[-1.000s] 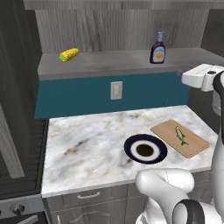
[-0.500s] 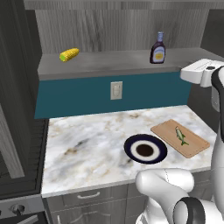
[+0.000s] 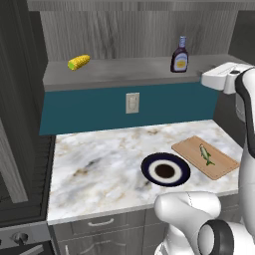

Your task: Pick the fish from the plate and place it on the cutting board. Then pick the condiment bottle from the cabinet and place it next to the cutting board.

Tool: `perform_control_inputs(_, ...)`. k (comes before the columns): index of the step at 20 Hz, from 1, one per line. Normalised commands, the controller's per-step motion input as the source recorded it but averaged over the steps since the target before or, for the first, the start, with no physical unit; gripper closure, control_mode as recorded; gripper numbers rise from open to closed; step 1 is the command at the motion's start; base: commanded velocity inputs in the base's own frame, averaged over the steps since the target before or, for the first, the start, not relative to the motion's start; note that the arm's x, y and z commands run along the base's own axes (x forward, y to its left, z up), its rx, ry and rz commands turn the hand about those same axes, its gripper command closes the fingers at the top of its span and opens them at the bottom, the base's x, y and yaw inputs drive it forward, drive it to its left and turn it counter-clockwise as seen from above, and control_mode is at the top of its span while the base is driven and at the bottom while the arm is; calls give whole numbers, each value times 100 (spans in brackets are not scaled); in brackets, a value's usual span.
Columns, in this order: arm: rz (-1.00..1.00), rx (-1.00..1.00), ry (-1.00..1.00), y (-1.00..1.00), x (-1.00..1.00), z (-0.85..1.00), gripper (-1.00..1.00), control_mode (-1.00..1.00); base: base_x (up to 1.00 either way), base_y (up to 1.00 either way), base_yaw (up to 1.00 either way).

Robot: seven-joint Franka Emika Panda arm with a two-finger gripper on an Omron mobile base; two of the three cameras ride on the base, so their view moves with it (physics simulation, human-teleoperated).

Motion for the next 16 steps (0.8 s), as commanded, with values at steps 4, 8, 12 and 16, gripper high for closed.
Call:
perform_control_inputs(4, -1, 1, 0, 2, 17, 6, -100, -100, 0, 0, 0)
perform_control_inputs(8, -1, 2, 0, 0, 20, 7, -100, -100, 0, 0, 0)
perform_control_inputs(12, 0, 3, 0, 0, 11, 13, -100, -100, 0, 0, 0)
perform_control_inputs(16, 0, 2, -1, 0, 3, 13, -100, -100, 0, 0, 0)
